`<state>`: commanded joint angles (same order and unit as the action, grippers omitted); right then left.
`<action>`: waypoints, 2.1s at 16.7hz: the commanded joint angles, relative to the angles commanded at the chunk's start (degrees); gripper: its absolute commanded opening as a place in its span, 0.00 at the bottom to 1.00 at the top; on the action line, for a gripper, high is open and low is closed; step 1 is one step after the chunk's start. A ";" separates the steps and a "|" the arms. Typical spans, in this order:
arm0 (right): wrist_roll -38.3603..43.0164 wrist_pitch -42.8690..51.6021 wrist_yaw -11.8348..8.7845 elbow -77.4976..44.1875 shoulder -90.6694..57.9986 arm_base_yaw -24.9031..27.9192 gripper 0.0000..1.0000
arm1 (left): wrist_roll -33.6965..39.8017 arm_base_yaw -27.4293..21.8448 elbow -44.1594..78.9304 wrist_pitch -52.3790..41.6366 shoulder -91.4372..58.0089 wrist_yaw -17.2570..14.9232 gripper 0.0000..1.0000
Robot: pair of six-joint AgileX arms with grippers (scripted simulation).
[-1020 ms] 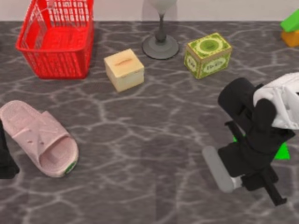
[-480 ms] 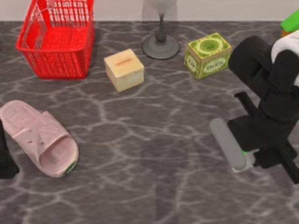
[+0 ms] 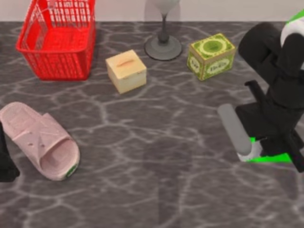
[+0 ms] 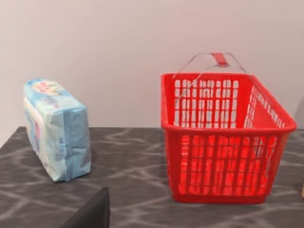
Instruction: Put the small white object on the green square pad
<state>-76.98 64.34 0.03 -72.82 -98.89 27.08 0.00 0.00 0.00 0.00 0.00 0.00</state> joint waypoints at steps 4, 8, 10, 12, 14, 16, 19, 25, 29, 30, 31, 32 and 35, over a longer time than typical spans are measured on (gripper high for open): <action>1.95 2.24 0.25 -9.60 -5.91 -8.00 0.00 | 0.00 0.00 0.00 0.00 0.00 0.00 1.00; 2.68 3.02 0.36 -12.50 -8.08 -10.86 0.00 | 0.00 0.00 0.00 0.00 0.00 0.00 1.00; 2.67 2.89 0.33 -12.36 -7.83 -10.62 0.00 | 0.00 0.00 0.00 0.00 0.00 0.00 1.00; 2.62 1.95 0.32 -11.67 -8.14 -10.56 0.00 | 0.00 0.00 0.00 0.00 0.00 0.00 1.00; 2.62 -1.28 0.31 -9.48 -9.14 -10.59 0.00 | 0.00 0.00 0.00 0.00 0.00 0.00 1.00; 2.71 -6.22 0.32 -6.32 -10.78 -10.76 0.00 | 0.00 0.00 0.00 0.00 0.00 0.00 1.00; 2.75 -14.17 0.38 -1.25 -13.46 -10.95 0.00 | 0.00 0.00 0.00 0.00 0.00 0.00 1.00; 2.66 -18.26 0.40 1.72 -15.13 -10.99 0.00 | 0.00 0.00 0.00 0.00 0.00 0.00 1.00; 2.66 -18.26 0.40 1.72 -15.13 -10.99 0.23 | 0.00 0.00 0.00 0.00 0.00 0.00 1.00; 2.66 -18.26 0.40 1.72 -15.13 -10.99 0.30 | 0.00 0.00 0.00 0.00 0.00 0.00 1.00; 2.66 -18.26 0.40 1.72 -15.13 -10.99 0.38 | 0.00 0.00 0.00 0.00 0.00 0.00 1.00; 2.66 -18.26 0.40 1.72 -15.13 -10.99 0.45 | 0.00 0.00 0.00 0.00 0.00 0.00 1.00; 2.66 -18.26 0.40 1.72 -15.13 -10.99 0.68 | 0.00 0.00 0.00 0.00 0.00 0.00 1.00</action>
<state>-74.32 46.08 0.43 -71.10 -114.01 16.09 0.00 0.00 0.00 0.00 0.00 0.00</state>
